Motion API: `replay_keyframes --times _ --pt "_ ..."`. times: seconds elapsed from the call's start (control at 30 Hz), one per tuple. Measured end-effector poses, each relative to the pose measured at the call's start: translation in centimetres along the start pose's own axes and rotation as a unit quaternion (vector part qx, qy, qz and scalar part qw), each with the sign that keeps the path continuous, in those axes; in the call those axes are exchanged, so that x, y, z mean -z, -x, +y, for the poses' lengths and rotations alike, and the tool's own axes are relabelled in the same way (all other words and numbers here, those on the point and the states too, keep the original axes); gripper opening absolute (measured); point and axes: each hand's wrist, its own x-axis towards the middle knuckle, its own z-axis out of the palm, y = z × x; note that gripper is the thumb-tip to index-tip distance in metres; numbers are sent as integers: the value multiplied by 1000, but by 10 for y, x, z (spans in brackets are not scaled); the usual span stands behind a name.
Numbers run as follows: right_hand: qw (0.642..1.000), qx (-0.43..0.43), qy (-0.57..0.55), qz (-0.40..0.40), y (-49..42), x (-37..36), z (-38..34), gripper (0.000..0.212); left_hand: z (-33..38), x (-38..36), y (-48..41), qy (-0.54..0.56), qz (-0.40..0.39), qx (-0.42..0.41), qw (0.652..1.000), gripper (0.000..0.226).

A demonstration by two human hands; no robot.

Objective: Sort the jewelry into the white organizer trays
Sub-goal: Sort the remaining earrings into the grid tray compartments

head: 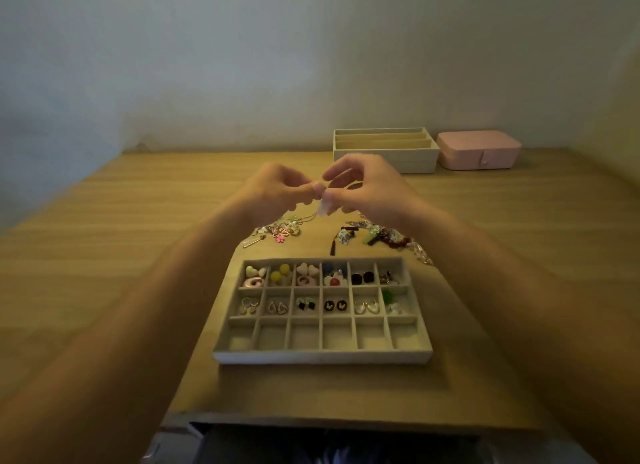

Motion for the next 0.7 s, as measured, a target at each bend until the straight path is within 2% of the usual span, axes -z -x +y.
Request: replay_keyframes --times 0.2,0.37,0.47,0.6,0.7 --pt "998 -13 -47 -34 35 23 -19 20 27 -13 27 69 -14 3 997 21" --pt "995 -49 -85 -31 67 35 -22 12 31 -42 49 219 -45 64 973 28" --pt "990 -79 -112 -16 82 36 -20 12 33 -58 60 352 -80 107 926 42" --pt "987 -108 -120 6 94 39 -17 7 45 -71 75 513 -137 138 836 36" --pt "987 -113 -118 11 100 46 -17 10 50 -75 81 556 -142 153 804 33"
